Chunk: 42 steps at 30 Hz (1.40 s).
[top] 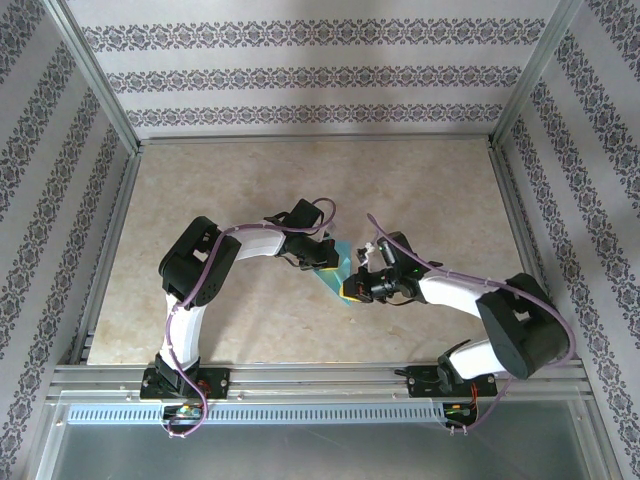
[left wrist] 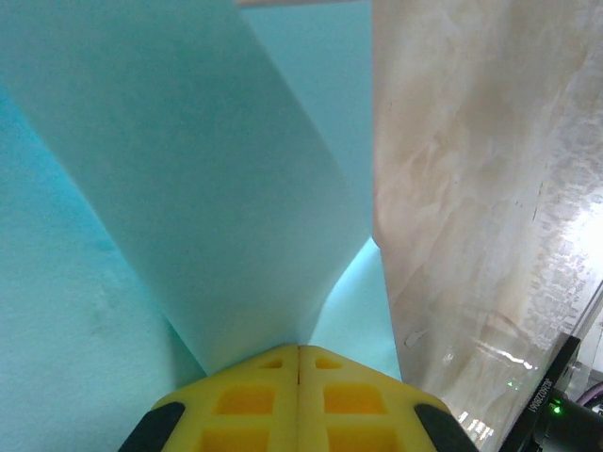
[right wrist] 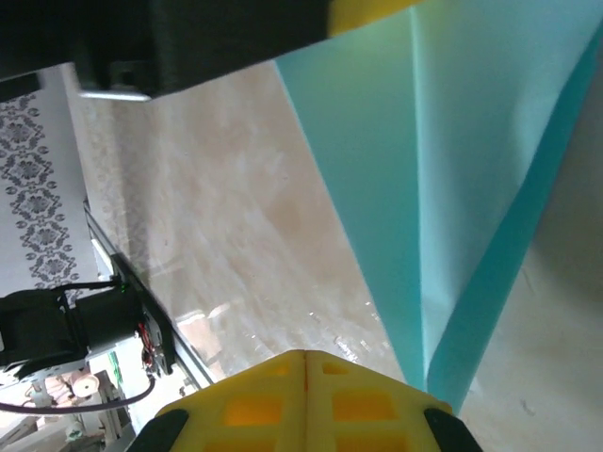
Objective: Fold a paper plane with a square sheet of paper (fold left side to right side)
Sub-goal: Fourth fold the wing at the center of the table.
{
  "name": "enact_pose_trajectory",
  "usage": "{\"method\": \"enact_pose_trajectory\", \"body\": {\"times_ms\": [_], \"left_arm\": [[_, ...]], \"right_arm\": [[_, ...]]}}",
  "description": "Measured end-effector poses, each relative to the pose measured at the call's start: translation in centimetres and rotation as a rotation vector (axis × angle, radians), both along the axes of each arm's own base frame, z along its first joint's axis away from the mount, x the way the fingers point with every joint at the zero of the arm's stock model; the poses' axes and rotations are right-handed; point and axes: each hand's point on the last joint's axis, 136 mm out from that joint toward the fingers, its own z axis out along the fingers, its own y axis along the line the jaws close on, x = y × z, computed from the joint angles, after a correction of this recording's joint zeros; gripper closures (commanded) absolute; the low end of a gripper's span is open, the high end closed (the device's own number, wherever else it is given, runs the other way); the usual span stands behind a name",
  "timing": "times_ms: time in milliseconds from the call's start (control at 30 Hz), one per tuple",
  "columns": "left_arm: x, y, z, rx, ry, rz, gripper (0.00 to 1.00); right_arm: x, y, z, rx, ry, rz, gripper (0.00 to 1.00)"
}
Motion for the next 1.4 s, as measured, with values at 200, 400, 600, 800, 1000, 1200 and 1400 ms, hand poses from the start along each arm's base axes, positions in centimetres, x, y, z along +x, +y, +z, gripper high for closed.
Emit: {"method": "enact_pose_trajectory", "body": {"times_ms": [200, 400, 600, 800, 1000, 1200, 1400], "left_arm": [[0.0, 0.0, 0.0, 0.000, 0.000, 0.000, 0.97], [0.0, 0.0, 0.0, 0.000, 0.000, 0.000, 0.97], [0.0, 0.0, 0.0, 0.000, 0.000, 0.000, 0.97], [0.0, 0.0, 0.0, 0.000, 0.000, 0.000, 0.97], [0.0, 0.0, 0.0, 0.000, 0.000, 0.000, 0.97], [0.0, 0.0, 0.0, 0.000, 0.000, 0.000, 0.97], [0.0, 0.0, 0.0, 0.000, 0.000, 0.000, 0.97]], "right_arm": [[-0.3, 0.3, -1.5, -0.032, 0.031, 0.012, 1.00], [-0.1, 0.2, -1.9, -0.046, 0.031, 0.004, 1.00], [-0.1, 0.0, -2.6, -0.067, 0.041, -0.003, 1.00], [-0.1, -0.1, -3.0, -0.079, 0.046, -0.005, 1.00], [-0.1, -0.1, -3.0, -0.079, 0.046, -0.005, 1.00], [-0.1, -0.1, -3.3, -0.082, 0.051, -0.005, 1.00], [-0.1, -0.1, -3.3, -0.082, 0.051, -0.005, 1.00]]}}
